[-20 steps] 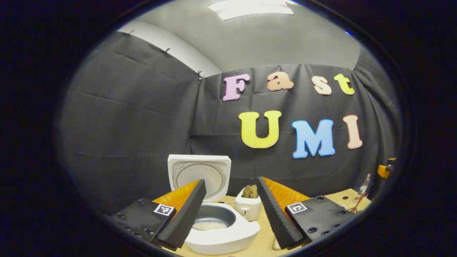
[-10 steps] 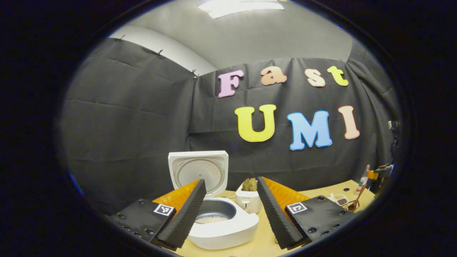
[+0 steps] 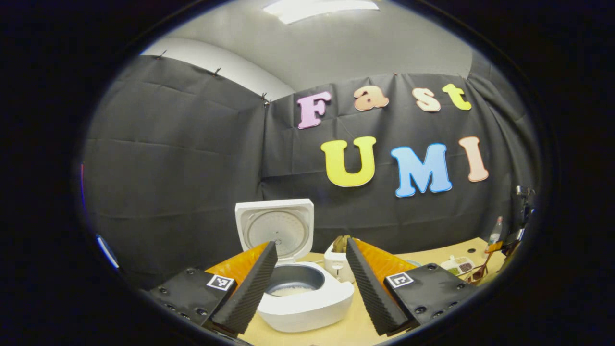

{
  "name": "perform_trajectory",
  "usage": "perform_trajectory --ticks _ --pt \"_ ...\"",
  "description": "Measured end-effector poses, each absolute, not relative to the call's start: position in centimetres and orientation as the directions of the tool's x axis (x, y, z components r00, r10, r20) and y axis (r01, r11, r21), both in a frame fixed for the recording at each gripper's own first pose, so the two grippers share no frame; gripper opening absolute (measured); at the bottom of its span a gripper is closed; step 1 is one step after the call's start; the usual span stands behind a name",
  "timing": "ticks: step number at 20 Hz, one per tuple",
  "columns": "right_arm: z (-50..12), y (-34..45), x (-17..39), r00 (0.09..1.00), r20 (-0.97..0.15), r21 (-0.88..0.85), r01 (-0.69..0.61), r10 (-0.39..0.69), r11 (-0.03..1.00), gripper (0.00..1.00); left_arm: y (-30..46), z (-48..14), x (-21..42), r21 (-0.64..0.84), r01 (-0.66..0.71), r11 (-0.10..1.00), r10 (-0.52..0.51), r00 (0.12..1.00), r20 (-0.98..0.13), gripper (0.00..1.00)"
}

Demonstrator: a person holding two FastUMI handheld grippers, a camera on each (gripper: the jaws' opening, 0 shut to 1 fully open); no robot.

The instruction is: Close the left gripper, press the button to open the rice cooker; take a wooden spoon from the chopstick holder with the right hand, scoop a spoonful of rice and pour it into the rice cooker, then put the wooden spoon back into the chopstick holder.

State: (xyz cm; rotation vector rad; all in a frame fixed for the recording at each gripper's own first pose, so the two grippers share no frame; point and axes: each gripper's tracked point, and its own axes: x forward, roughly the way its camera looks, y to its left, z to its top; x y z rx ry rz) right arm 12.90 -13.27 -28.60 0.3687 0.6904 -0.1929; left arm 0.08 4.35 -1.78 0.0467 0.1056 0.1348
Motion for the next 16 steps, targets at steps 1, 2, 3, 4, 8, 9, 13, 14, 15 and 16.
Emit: perform_trajectory --ticks 1,2,3,4,8,9,13,14,15,16 --pt "-29.3 -12.9 12.6 0.737 -0.675 0.290 0.303 -0.031 0.908 0.81 4.6 -1.9 -0.1 0.054 -0.138 0.989 0.144 0.984 -0.108 0.95" --pt "-30.1 -12.6 12.4 0.714 -0.700 0.308 0.313 -0.009 0.898 0.81 4.9 -2.0 -0.1 0.054 -0.146 0.988 0.151 0.982 -0.112 0.95" --pt "-30.6 -12.2 12.3 0.704 -0.710 0.328 0.320 0.009 0.889 0.73 5.1 -2.0 -0.4 0.054 -0.152 0.987 0.157 0.981 -0.114 0.95" --pt "-31.3 -12.3 12.5 0.693 -0.721 0.329 0.330 0.010 0.885 0.62 5.4 -1.9 -0.4 0.054 -0.159 0.986 0.164 0.980 -0.114 0.95" --pt "-30.6 -11.4 12.7 0.715 -0.698 0.368 0.307 0.042 0.878 0.19 5.9 -2.2 -0.6 0.061 -0.166 0.984 0.172 0.977 -0.123 0.95" --pt "-30.2 -10.8 12.6 0.727 -0.685 0.380 0.299 0.050 0.875 0.19 6.0 -2.3 -0.6 0.062 -0.169 0.984 0.175 0.977 -0.123 0.95" --pt "-27.2 -10.4 12.3 0.768 -0.640 0.340 0.247 0.031 0.908 0.11 6.0 -2.0 -0.6 0.047 -0.159 0.986 0.163 0.980 -0.116 1.00" --pt "-26.6 -10.2 12.2 0.777 -0.629 0.325 0.236 0.023 0.916 0.12 6.1 -2.0 -0.6 0.050 -0.155 0.987 0.160 0.980 -0.116 0.99" --pt "-25.7 -10.1 12.1 0.787 -0.617 0.315 0.225 0.019 0.922 0.11 6.1 -2.3 -0.7 0.052 -0.150 0.987 0.155 0.981 -0.120 0.99" --pt "-25.0 -9.9 12.1 0.796 -0.605 0.305 0.215 0.014 0.928 0.11 6.1 -2.4 -0.6 0.051 -0.145 0.988 0.150 0.981 -0.121 1.00"
